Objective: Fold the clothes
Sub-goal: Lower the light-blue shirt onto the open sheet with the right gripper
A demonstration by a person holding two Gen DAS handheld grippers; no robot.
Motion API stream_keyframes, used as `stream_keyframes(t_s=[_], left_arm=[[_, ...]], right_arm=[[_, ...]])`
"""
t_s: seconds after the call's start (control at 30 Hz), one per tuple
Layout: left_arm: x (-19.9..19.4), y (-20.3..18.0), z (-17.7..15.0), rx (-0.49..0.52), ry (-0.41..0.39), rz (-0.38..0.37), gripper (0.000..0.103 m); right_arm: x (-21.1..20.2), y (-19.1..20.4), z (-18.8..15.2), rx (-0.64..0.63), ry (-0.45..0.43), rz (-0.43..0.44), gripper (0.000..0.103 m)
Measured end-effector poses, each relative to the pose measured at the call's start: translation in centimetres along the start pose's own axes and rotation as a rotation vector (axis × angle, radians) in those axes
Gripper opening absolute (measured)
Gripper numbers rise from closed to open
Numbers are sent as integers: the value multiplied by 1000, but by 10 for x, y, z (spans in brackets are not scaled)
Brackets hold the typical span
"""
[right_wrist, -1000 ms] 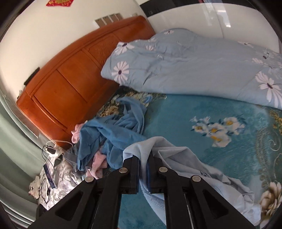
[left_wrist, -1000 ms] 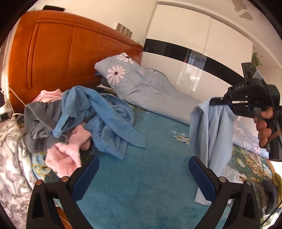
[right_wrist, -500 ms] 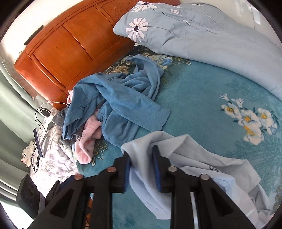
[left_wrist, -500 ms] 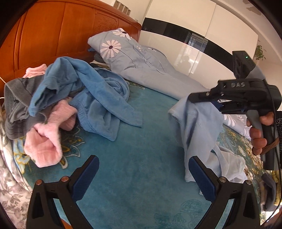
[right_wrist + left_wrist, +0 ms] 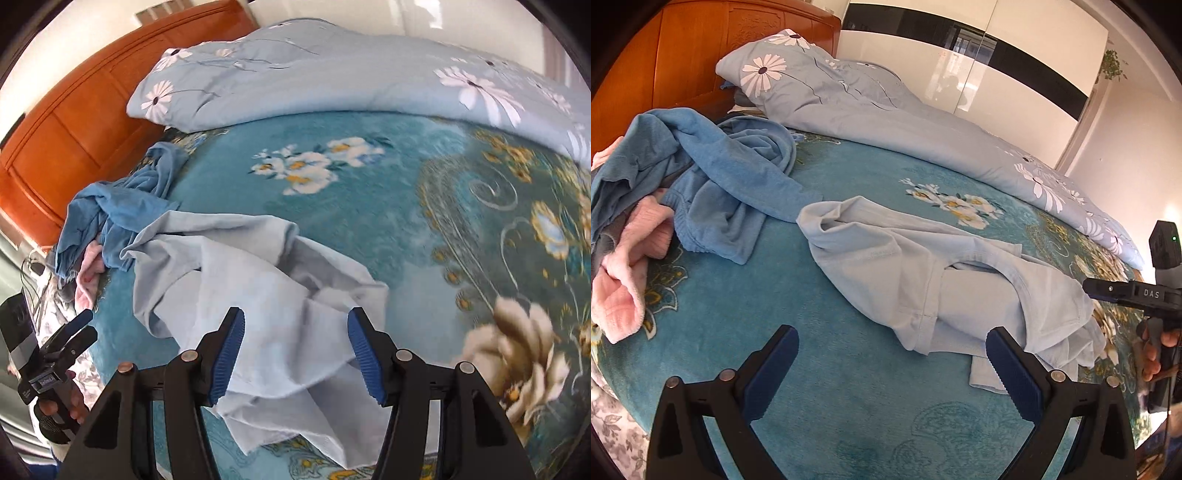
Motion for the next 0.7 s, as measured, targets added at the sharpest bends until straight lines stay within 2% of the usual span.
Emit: stream_keyframes(t_s=[0.13,0.27,0.33,0.4,0.53,0.63,0.7], left_arm=[[0,-16,-2,24,11,6,103],[-2,-25,-4,-18,28,-9,103],[-3,-27,-5,-76,36,-3,103],[-3,-30,-8,-141,45,-16,103],[0,-42,-19,-305,77,-118,103],[4,-62,-27,-359,98,-207,103],[7,-79,-32,-422,129,-314,103]], right_arm=[[-5,-9,-14,111,-47,112,60],[-1,-5,-21,182,-68,196,59],[2,-5,-22,213,-85,208,49],[5,-7,-23,252,-88,230,9],[-7,-1,-31,283,-121,309,6],[-27,7,-40,293,-162,390,6],[-45,15,-44,287,-194,446,6]])
Point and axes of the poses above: each gripper's, at about its wrist camera, not at the fingertips, and x roughly the way its jaws point, y to its left, z to its top, the point moved 6 cm from there along x, roughly the way its jaws point
